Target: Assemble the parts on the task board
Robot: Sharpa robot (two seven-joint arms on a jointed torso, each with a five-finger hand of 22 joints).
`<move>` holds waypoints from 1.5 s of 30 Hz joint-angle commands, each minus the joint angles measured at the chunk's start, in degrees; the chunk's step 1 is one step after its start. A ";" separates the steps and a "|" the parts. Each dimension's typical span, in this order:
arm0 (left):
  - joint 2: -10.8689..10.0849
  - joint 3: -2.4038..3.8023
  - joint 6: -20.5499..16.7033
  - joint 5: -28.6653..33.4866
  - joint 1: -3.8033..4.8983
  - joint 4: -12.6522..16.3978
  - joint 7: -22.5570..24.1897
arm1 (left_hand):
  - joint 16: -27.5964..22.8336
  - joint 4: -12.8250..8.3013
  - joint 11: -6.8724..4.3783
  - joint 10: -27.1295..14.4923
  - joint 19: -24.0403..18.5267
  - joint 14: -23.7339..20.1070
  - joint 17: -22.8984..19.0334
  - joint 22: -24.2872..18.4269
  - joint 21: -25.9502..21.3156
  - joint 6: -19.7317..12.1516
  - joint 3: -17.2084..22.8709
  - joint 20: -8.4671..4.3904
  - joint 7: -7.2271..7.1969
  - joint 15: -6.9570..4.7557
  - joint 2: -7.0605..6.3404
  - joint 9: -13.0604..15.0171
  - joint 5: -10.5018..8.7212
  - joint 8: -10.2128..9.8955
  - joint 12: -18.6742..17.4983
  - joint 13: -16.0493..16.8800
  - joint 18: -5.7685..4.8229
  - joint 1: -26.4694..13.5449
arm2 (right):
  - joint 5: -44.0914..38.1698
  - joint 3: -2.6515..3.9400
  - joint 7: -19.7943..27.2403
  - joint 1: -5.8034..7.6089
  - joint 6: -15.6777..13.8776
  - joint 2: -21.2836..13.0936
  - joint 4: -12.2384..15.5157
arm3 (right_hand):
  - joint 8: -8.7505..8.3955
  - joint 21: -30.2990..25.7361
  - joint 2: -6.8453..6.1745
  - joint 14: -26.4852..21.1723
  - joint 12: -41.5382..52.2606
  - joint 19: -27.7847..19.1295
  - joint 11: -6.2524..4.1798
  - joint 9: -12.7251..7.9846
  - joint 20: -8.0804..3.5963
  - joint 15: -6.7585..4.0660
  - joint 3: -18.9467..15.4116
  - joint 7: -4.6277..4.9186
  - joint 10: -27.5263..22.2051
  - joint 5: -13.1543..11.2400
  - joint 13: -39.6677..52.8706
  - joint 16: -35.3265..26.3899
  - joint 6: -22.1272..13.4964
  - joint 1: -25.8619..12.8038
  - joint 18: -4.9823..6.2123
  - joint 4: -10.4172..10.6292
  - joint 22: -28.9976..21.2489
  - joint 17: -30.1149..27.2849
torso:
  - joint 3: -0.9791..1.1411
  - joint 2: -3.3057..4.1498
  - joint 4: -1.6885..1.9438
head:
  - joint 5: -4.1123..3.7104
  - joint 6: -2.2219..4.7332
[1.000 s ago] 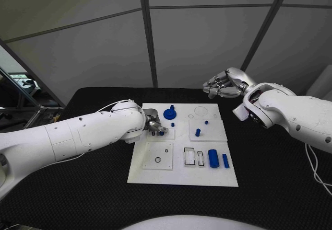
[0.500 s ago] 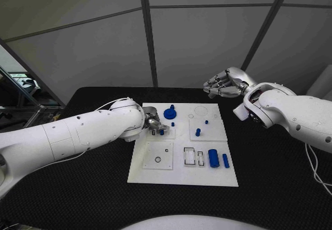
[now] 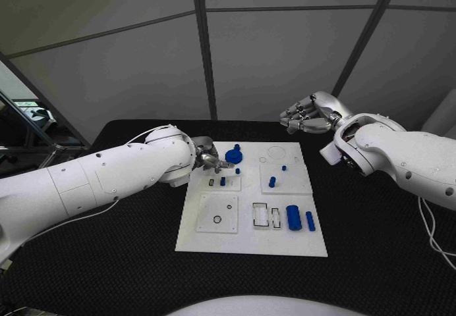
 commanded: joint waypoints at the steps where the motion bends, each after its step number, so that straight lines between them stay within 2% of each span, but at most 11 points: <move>1: -0.52 0.62 0.12 -0.28 0.11 0.46 -0.39 | -0.28 -0.12 0.05 -0.39 2.43 5.65 13.67 6.06 -0.37 -0.41 -0.56 -0.37 -0.08 -0.40 0.47 0.07 -0.02 0.39 0.02 -0.12 -0.40 0.76 | -0.17 0.03 0.27 0.10 -0.87 0.01 -0.01 | -0.28 -0.37 -0.40 -0.39 -0.24 -0.11 0.03 -0.01 0.45 0.10 -0.23 0.02 -0.45 0.19 -0.03 -0.27 -0.49 0.19 0.09 -0.12 -0.09 -0.10 | -0.01 0.00 -0.02 | -0.06 -0.02; 5: -1.46 2.01 1.54 -0.28 0.33 0.67 -0.22 | -0.63 -0.35 0.20 -1.26 1.78 5.49 13.09 4.43 -1.80 -0.95 -1.46 -0.27 0.13 -0.28 1.26 -0.07 0.06 0.13 -0.91 -1.51 -0.01 2.57 | -0.17 0.03 0.26 0.10 -0.81 -0.06 -0.01 | -0.28 -0.37 -0.40 -0.39 -0.24 -0.11 0.03 -0.01 0.45 0.10 -0.23 0.02 -0.45 0.19 -0.03 -0.27 -0.49 0.19 0.09 -0.12 -0.09 -0.10 | 0.01 0.00 -0.05 | -0.08 0.13; 7: -1.73 2.57 2.24 -0.01 0.92 0.03 0.03 | -1.64 -0.22 0.84 -4.04 0.44 5.01 11.52 1.28 -4.60 -2.49 -2.65 0.15 0.89 0.18 1.63 -0.78 0.06 -1.06 -4.18 -5.79 0.68 4.11 | -0.17 0.03 0.21 0.10 -0.83 -0.11 -0.04 | -0.28 -0.38 -0.40 -0.40 -0.24 -0.11 0.04 -0.01 0.45 0.10 -0.23 0.03 -0.45 0.20 -0.03 -0.27 -0.50 0.19 0.09 -0.12 -0.09 -0.10 | -0.01 -0.05 0.05 | -0.16 0.14; 10: -1.44 2.96 2.75 1.73 2.05 -2.09 0.43 | -3.18 -0.27 1.95 -7.19 -1.10 4.25 9.25 -2.15 -7.80 -5.03 -3.88 0.75 2.16 1.14 1.69 -2.54 0.09 -3.55 -7.44 -9.91 1.44 6.11 | -0.17 0.03 0.08 0.10 -0.87 -0.09 -0.10 | -0.28 -0.41 -0.38 -0.42 -0.24 -0.11 0.04 -0.01 0.46 0.11 -0.24 0.03 -0.46 0.23 -0.02 -0.27 -0.51 0.18 0.09 -0.11 -0.11 -0.11 | -0.03 -0.06 0.04 | -0.09 0.14; 12: -0.85 3.11 3.47 3.04 2.77 -4.31 0.67 | -3.94 -0.13 2.58 -8.19 -1.72 3.85 8.18 -3.42 -9.11 -5.70 -4.94 1.28 2.82 1.71 1.77 -3.90 0.08 -4.90 -7.95 -10.68 1.73 7.20 | -0.18 0.03 0.02 0.10 -0.86 -0.04 -0.15 | -0.28 -0.41 -0.38 -0.42 -0.23 -0.11 0.04 -0.01 0.46 0.11 -0.24 0.03 -0.46 0.23 -0.02 -0.27 -0.51 0.18 0.09 -0.11 -0.11 -0.11 | 0.01 0.00 -0.04 | 0.13 0.20; 16: 0.83 3.21 5.29 4.93 3.74 -9.31 1.00 | -4.28 -0.05 3.05 -9.57 -2.02 3.63 7.71 -4.04 -9.90 -5.49 -7.11 1.84 3.29 2.13 1.57 -5.73 -0.05 -6.22 -8.74 -12.16 1.90 8.48 | -0.18 0.03 -0.04 0.10 -0.81 0.04 -0.17 | -0.27 -0.43 -0.36 -0.43 -0.23 -0.11 0.04 0.00 0.46 0.11 -0.23 0.03 -0.46 0.25 -0.02 -0.26 -0.50 0.19 0.09 -0.12 -0.13 -0.12 | 0.07 0.15 -0.18 | 0.28 0.32; 18: 1.64 3.19 5.89 5.36 3.98 -11.34 1.09 | -4.25 -0.05 3.10 -9.71 -1.98 3.64 7.77 -3.97 -9.88 -5.38 -7.54 1.93 3.36 2.19 1.77 -6.14 -0.05 -6.47 -8.71 -12.25 1.89 8.87 | -0.18 0.03 -0.06 0.10 -0.79 0.06 -0.19 | -0.27 -0.43 -0.36 -0.43 -0.23 -0.11 0.04 0.00 0.46 0.11 -0.23 0.03 -0.46 0.25 -0.02 -0.26 -0.50 0.19 0.09 -0.12 -0.13 -0.12 | 0.08 0.20 -0.17 | 0.21 0.27; 22: 3.76 2.97 7.10 5.88 4.26 -15.70 1.17 | -4.16 -0.01 3.16 -9.66 -1.97 3.67 7.88 -3.99 -9.98 -5.14 -8.07 2.02 3.42 2.26 2.40 -6.76 -0.01 -6.78 -8.37 -12.07 1.91 9.49 | -0.19 0.03 -0.11 0.10 -0.74 0.10 -0.24 | -0.27 -0.43 -0.36 -0.43 -0.23 -0.11 0.04 0.00 0.46 0.11 -0.23 0.03 -0.46 0.25 -0.02 -0.26 -0.50 0.19 0.09 -0.12 -0.13 -0.12 | -0.04 0.14 0.01 | 0.06 0.08; 28: 6.56 1.68 9.48 5.93 4.31 -20.77 1.17 | -3.90 0.07 3.17 -9.44 -2.04 3.80 8.26 -4.20 -10.23 -4.72 -8.64 2.06 3.40 2.30 3.16 -7.27 -0.04 -6.93 -7.85 -11.66 1.97 9.70 | -0.19 0.03 -0.26 0.10 -0.55 0.38 -0.27 | -0.26 -0.46 -0.33 -0.43 -0.22 -0.10 0.04 0.00 0.47 0.11 -0.23 0.02 -0.46 0.30 -0.02 -0.25 -0.50 0.20 0.10 -0.12 -0.15 -0.13 | -0.05 0.18 -0.05 | 0.06 -0.03; 33: 7.52 1.06 10.65 5.90 4.16 -22.26 1.34 | -3.62 0.04 3.12 -9.26 -1.94 3.94 8.65 -4.02 -10.11 -4.29 -9.13 2.06 3.33 2.27 3.43 -7.56 -0.05 -6.89 -7.51 -11.42 1.94 9.90 | -0.19 0.03 -0.32 0.10 -0.45 0.43 -0.34 | -0.26 -0.46 -0.33 -0.43 -0.22 -0.10 0.04 0.00 0.47 0.11 -0.23 0.02 -0.46 0.30 -0.02 -0.25 -0.50 0.20 0.10 -0.12 -0.15 -0.13 | -0.07 0.19 -0.09 | 0.12 -0.11; 45: 8.35 0.58 12.34 5.88 3.92 -23.08 1.55 | -2.76 0.03 2.84 -8.43 -1.40 4.39 9.89 -2.97 -9.26 -3.08 -10.69 1.99 3.00 2.06 4.06 -8.26 -0.03 -6.67 -6.35 -10.50 1.71 10.22 | -0.19 0.02 -0.40 0.10 -0.31 0.67 -0.54 | -0.26 -0.46 -0.32 -0.43 -0.21 -0.10 0.04 0.00 0.47 0.11 -0.23 0.02 -0.46 0.31 -0.02 -0.25 -0.50 0.20 0.10 -0.12 -0.15 -0.13 | -0.02 0.09 -0.04 | 0.32 -0.27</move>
